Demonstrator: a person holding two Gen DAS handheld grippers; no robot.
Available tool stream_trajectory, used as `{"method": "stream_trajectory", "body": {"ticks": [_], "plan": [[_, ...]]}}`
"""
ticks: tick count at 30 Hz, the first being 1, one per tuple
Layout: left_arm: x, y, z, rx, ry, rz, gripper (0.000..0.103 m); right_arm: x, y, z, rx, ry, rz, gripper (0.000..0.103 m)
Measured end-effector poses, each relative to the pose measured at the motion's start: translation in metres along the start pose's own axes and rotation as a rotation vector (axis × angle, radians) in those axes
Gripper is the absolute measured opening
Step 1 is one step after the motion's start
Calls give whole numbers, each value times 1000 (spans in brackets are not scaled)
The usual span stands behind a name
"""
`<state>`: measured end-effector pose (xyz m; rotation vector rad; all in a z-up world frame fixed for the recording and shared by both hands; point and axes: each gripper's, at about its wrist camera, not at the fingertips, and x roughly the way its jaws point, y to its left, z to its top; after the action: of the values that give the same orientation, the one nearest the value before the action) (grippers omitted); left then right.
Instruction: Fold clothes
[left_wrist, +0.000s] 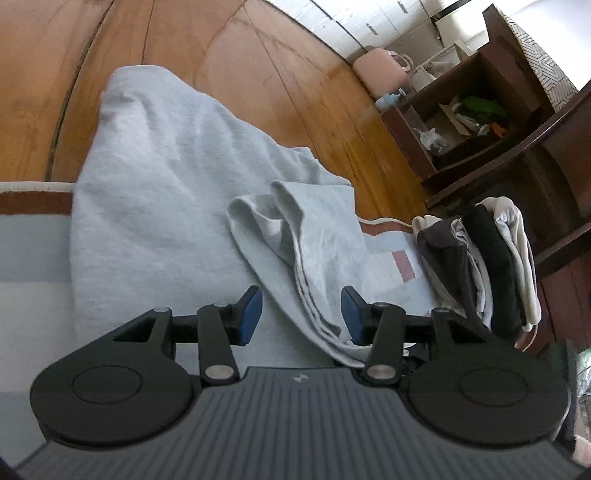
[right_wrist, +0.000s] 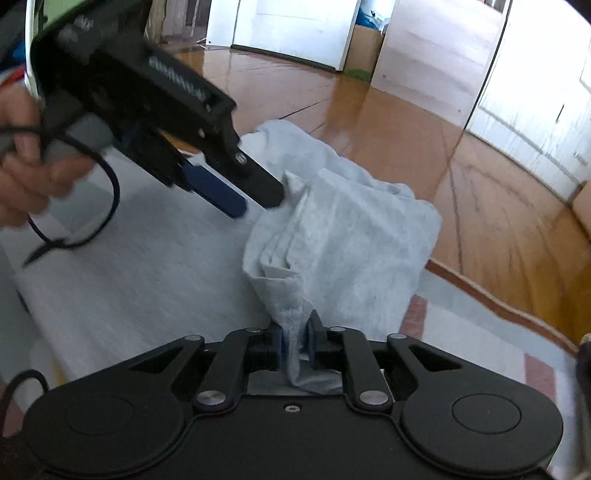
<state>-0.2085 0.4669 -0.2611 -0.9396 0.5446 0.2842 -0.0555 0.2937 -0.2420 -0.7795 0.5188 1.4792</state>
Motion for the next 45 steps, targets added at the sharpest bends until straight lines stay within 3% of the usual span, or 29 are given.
{"method": "stream_trajectory", "body": {"ticks": [4, 9, 13, 15, 18, 21, 26, 27, 29, 30, 33, 38, 40, 43, 45], "plan": [[5, -19, 3, 137, -23, 36, 54, -12, 5, -9, 0, 8, 53, 35], [24, -36, 0, 313, 22, 271, 55, -19, 4, -13, 90, 34, 212, 46], [18, -39, -4, 390, 57, 372, 55, -39, -25, -20, 308, 45, 381, 45], [7, -37, -3, 391, 77, 408, 55, -56, -44, -30, 445, 19, 342, 46], [-14, -30, -4, 379, 96, 453, 57, -67, -70, -49, 608, -20, 247, 57], [-29, -19, -4, 319, 105, 438, 57, -56, -87, -61, 729, -19, 171, 57], [-42, -16, -11, 278, 125, 447, 59, -27, -91, -60, 836, -44, 154, 56], [-43, -16, -14, 277, 133, 458, 62, -21, -87, -58, 819, -23, 148, 55], [-45, -13, -23, 259, 161, 495, 66, -20, -73, -54, 698, -5, 98, 31], [-46, -10, -28, 251, 178, 507, 66, -23, -65, -54, 618, -2, 66, 28], [-56, -18, -46, 345, 178, 494, 67, -33, -52, -63, 541, 6, 31, 26], [-63, -20, -62, 343, 209, 427, 70, -44, -52, -80, 556, 40, 59, 29], [-68, -16, -63, 292, 212, 373, 71, -52, -54, -91, 619, 61, 124, 30], [-79, 0, -61, 126, 209, 227, 70, -61, -60, -111, 757, 63, 225, 45], [-87, 11, -58, 26, 184, 132, 63, -65, -60, -124, 831, 56, 295, 47]]}}
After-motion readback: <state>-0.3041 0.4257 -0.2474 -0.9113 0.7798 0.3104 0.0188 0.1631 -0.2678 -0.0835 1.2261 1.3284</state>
